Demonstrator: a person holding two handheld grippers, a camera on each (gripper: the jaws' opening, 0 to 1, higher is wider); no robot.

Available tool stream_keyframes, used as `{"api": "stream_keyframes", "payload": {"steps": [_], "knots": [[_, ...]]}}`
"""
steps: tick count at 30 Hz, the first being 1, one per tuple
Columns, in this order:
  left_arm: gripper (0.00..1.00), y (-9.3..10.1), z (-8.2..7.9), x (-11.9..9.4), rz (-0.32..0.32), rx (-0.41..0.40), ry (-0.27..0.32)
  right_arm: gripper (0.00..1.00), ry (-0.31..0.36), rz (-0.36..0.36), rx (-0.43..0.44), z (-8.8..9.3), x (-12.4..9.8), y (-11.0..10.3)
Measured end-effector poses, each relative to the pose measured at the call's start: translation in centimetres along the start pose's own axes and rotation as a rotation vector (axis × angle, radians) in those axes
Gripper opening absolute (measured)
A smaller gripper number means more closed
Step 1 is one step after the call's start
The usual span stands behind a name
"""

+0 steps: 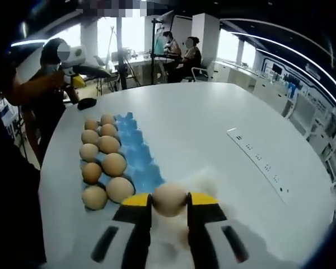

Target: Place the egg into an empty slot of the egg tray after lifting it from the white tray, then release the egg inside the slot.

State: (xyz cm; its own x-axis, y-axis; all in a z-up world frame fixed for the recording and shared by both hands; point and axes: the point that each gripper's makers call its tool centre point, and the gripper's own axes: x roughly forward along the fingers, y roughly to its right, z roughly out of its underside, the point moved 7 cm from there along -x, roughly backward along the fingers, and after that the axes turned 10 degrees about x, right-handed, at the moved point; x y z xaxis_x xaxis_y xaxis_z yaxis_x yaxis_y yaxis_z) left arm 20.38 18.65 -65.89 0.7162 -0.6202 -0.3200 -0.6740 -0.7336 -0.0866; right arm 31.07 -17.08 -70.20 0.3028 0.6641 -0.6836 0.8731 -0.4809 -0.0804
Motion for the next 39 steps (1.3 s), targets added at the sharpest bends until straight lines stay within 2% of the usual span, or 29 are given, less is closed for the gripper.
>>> {"api": "stream_keyframes", "payload": {"steps": [11, 28, 39], "knots": [[0.55, -0.1, 0.2, 0.0, 0.002, 0.001, -0.003, 0.24, 0.009, -0.024, -0.017, -0.7, 0.8, -0.9], [0.57, -0.2, 0.4, 0.0, 0.002, -0.003, -0.005, 0.24, 0.027, -0.091, -0.075, -3.1, 2.9, -2.8], [0.57, -0.3, 0.3, 0.1, 0.005, -0.002, -0.005, 0.24, 0.024, -0.120, -0.097, -3.8, 3.7, -3.6]]}}
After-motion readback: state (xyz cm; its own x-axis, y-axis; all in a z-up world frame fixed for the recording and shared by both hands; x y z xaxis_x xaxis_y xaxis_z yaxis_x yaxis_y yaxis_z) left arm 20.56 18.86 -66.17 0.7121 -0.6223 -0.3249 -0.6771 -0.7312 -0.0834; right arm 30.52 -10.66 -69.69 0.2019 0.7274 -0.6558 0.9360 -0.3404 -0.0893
